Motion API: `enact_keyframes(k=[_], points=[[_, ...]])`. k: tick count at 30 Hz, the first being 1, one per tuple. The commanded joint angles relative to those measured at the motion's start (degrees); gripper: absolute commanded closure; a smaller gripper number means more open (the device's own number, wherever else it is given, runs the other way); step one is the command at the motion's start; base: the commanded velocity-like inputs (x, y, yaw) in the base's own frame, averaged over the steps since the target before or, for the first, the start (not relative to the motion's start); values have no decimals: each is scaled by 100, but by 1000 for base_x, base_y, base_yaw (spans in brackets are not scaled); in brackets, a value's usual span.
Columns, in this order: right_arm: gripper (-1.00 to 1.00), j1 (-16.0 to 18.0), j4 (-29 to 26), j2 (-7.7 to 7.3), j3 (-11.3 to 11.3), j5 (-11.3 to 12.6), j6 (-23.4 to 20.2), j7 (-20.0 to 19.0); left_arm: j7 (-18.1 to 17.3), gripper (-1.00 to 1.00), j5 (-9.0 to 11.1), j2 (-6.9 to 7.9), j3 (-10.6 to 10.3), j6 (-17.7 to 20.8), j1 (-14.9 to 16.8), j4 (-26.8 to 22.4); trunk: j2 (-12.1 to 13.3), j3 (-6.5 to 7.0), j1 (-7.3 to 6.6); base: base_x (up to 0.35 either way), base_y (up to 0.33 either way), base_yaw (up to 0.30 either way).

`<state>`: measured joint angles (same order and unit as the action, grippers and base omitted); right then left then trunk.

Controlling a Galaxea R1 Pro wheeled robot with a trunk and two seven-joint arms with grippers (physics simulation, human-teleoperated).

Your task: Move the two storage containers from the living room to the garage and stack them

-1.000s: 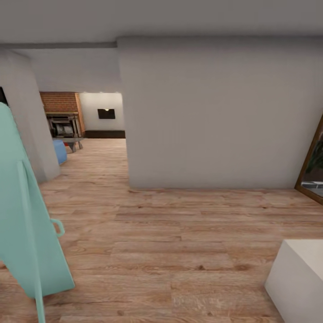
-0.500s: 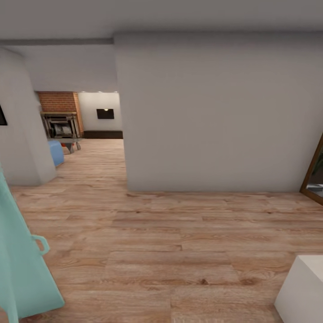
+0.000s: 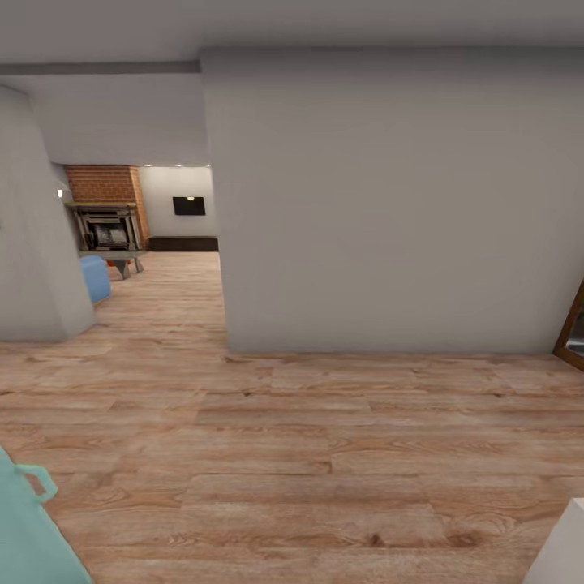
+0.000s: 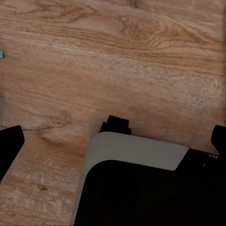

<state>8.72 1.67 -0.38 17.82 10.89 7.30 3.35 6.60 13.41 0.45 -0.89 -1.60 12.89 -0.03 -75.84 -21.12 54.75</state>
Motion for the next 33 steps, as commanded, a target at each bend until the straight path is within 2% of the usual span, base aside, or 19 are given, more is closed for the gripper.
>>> enact_keyframes(k=[1, 28, 33], points=[[-100, 7, 18, 2, 55, 54, 31, 1, 8, -100, 39, -1, -11, -18, 3, 3, -3, -6, 3, 322, 0, 0], [-100, 7, 18, 40, 20, 75, 39, 6, 8, -100, 39, -1, -12, -32, 3, 3, -3, -6, 3, 322, 0, 0], [-100, 7, 18, 16, 27, 54, 43, 3, 8, -100, 39, -1, -16, -25, 3, 3, -3, -6, 3, 322, 0, 134]])
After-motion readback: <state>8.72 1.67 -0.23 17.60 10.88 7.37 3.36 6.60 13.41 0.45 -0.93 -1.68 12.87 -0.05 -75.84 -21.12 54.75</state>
